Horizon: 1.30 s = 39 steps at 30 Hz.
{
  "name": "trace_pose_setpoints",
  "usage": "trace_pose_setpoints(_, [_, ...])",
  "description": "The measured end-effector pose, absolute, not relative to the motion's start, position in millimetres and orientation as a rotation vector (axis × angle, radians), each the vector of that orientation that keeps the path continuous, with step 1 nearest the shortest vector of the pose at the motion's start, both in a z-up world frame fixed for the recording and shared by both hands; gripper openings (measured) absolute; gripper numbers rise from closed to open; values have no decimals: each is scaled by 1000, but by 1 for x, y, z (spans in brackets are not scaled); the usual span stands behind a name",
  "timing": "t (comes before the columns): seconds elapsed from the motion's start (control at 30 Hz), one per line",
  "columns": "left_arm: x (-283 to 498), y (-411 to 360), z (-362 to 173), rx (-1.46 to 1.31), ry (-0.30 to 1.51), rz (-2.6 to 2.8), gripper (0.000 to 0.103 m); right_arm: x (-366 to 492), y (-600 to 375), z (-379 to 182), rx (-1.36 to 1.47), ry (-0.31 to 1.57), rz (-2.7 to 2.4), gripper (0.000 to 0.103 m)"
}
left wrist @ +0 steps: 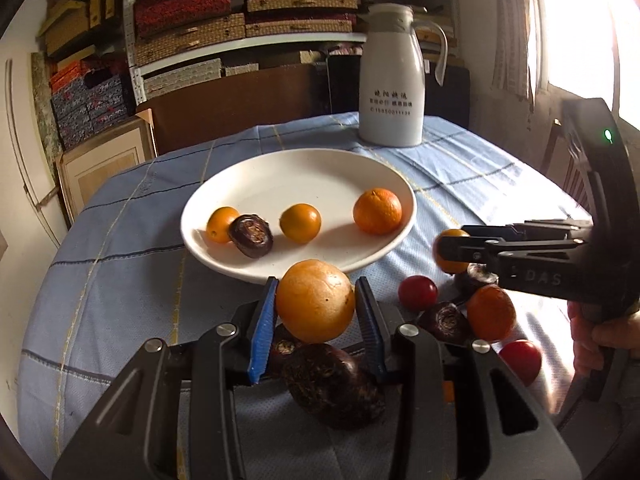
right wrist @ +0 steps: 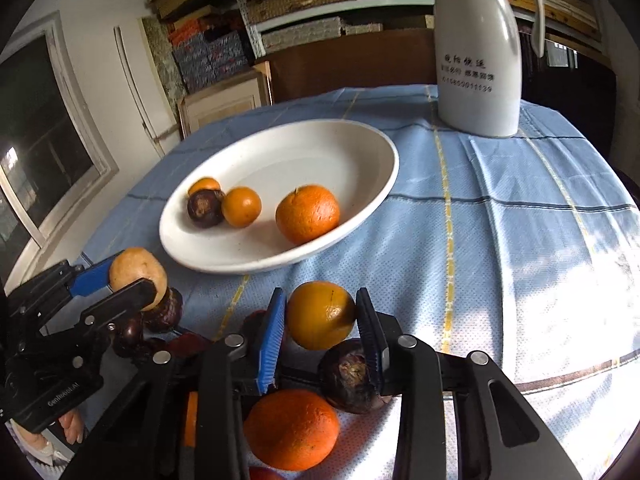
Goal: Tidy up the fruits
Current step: 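Place both held oranges on the white plate and open both tools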
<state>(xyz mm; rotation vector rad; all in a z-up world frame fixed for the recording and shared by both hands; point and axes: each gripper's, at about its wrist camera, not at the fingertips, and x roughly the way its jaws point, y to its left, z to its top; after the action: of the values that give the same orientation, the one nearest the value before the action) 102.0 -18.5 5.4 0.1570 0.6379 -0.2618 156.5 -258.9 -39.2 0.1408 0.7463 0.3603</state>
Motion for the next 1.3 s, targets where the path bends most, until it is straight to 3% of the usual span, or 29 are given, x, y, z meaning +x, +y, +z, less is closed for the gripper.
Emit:
trace_pose_setpoints(0.2, [123,12,29,70,638,-233,38,143,-278,-13,240,641,383,36])
trace_pose_setpoints(0.4, [180,5,46,86,657,-209,38,191,-254,23,194,638,418,36])
trace_pose_setpoints(0.7, [260,-10,3,69,784,-233,38,267,-209,-7,123,770,419,36])
trace_pose_setpoints(0.77, [265,-9,-1,75,790,-222,43,275,-209,-13,147,794,431,37])
trace_pose_setpoints(0.83, [265,-6,-1,59,774,-217,65,277,-214,-16,187,800,432,38])
trace_pose_setpoints(1.0, [248,6,16,34,730,-219,66,261,-229,-4,234,755,430,39])
trace_pose_setpoints(1.13, [210,25,37,28,658,-183,75,232,-241,7,263,701,438,51])
trace_pose_setpoints(1.3, [154,57,36,-10,622,-126,76,184,-266,-3,327,656,417,52])
